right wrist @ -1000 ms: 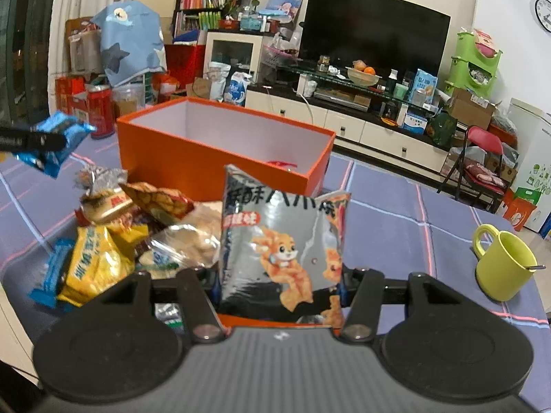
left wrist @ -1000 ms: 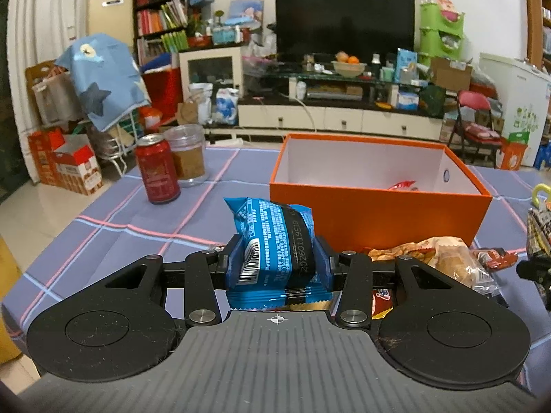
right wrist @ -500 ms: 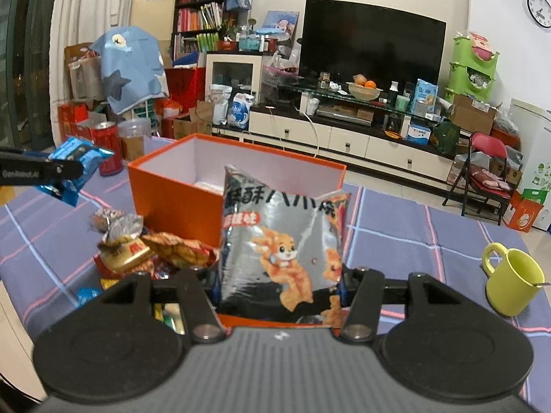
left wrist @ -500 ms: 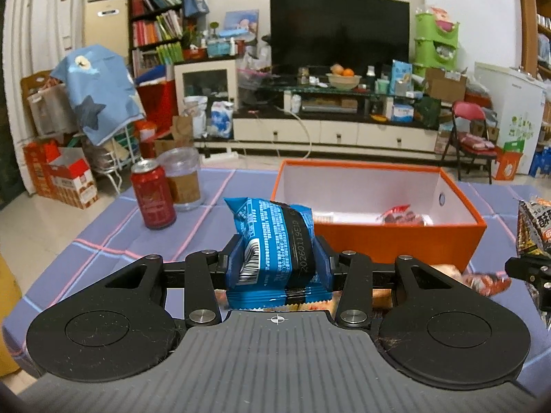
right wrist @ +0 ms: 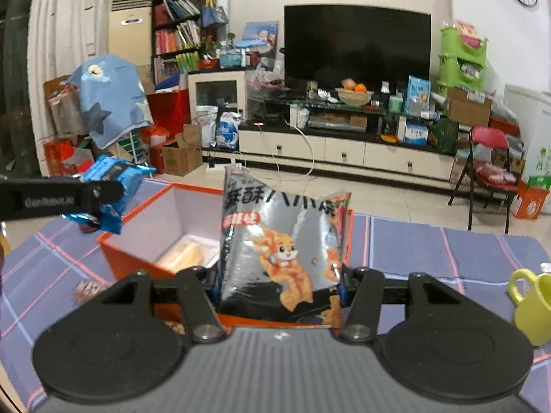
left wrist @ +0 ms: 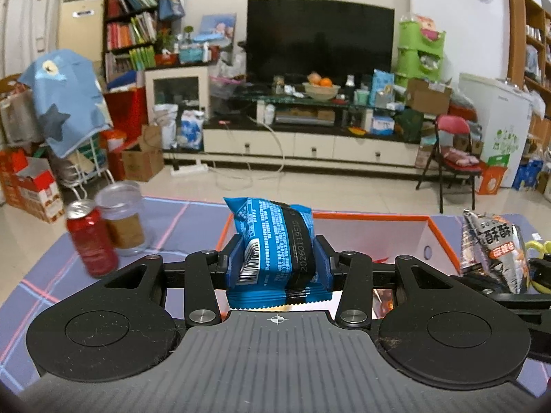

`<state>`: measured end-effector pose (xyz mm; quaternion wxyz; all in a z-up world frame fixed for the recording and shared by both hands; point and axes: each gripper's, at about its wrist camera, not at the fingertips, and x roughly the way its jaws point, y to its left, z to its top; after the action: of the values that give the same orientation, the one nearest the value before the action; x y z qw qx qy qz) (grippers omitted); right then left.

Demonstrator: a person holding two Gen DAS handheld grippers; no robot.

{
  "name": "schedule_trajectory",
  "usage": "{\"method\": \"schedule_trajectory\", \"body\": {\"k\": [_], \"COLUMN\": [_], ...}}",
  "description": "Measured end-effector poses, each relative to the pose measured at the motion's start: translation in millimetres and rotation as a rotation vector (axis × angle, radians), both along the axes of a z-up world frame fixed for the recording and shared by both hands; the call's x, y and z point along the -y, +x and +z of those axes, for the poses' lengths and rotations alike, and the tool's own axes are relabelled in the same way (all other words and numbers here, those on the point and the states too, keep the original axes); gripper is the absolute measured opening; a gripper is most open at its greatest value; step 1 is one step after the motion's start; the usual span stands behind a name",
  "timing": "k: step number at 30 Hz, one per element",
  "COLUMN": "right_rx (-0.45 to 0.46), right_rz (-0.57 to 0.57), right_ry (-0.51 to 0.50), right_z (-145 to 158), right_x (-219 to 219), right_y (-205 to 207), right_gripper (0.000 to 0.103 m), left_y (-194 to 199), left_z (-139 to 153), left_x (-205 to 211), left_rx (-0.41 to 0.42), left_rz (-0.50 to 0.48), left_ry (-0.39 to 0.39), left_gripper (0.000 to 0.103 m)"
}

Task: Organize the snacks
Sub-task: 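Lift both packs over the orange box and open both grippers, then grasp silver-yellow chip bag with left gripper while right gripper grasps orange-wrapped snack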

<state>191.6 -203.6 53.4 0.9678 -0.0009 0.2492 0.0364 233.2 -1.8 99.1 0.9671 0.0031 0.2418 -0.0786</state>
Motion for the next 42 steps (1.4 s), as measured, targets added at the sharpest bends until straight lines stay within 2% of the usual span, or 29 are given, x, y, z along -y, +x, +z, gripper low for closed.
{"method": "schedule_trajectory", "body": {"k": [6,13,14,15,17,18,19,24,26,29,32,38,42], "right_rx": [-0.055,-0.041,-0.04,-0.041,-0.043,-0.03,-0.018,0.047,0.073,0.077,0.083,0.059,-0.015], "right_rz": [-0.005,-0.006,-0.007,-0.005,0.003,0.001,-0.001,-0.058,-0.078,-0.082,-0.086,-0.124,-0.18], "right_ry": [0.012,0.001,0.003,0.005,0.007,0.01,0.012,0.029,0.045,0.039,0.011,-0.017,0.077], "right_z": [-19,-21,-22,-22,-23,-22,-22,-12,-6,0,6,-1,-23], "right_x": [0,-3,-3,-3,-2,-2,0,14,21,24,29,56,67], "right_y": [40,58,61,63,67,65,64,52,47,37,13,-50,-69], "right_gripper": [0.055,0.056,0.056,0.059,0.063,0.069,0.07,0.072,0.073,0.073,0.073,0.074,0.078], "left_y": [40,62,62,63,60,59,58,54,50,39,18,-47,-72], "left_z": [-23,-40,-43,-45,-48,-48,-46,-34,-28,-18,-11,-15,-31], "left_x": [0,6,7,8,6,4,2,-16,-22,-37,-62,-118,-147], "left_rx": [-0.061,-0.115,-0.114,-0.113,-0.093,-0.078,-0.073,-0.047,-0.035,-0.019,-0.023,-0.03,-0.09], "left_rz": [0.029,0.003,0.0,0.002,0.02,0.032,0.04,0.083,0.091,0.109,0.121,0.168,0.208], "left_ry": [-0.008,0.019,0.02,0.022,0.024,0.027,0.029,-0.037,-0.033,-0.036,-0.081,-0.165,-0.225], "left_gripper": [0.018,0.022,0.033,0.057,0.079,0.08,0.08,0.08,0.08,0.084,0.084,0.087,0.087]}}
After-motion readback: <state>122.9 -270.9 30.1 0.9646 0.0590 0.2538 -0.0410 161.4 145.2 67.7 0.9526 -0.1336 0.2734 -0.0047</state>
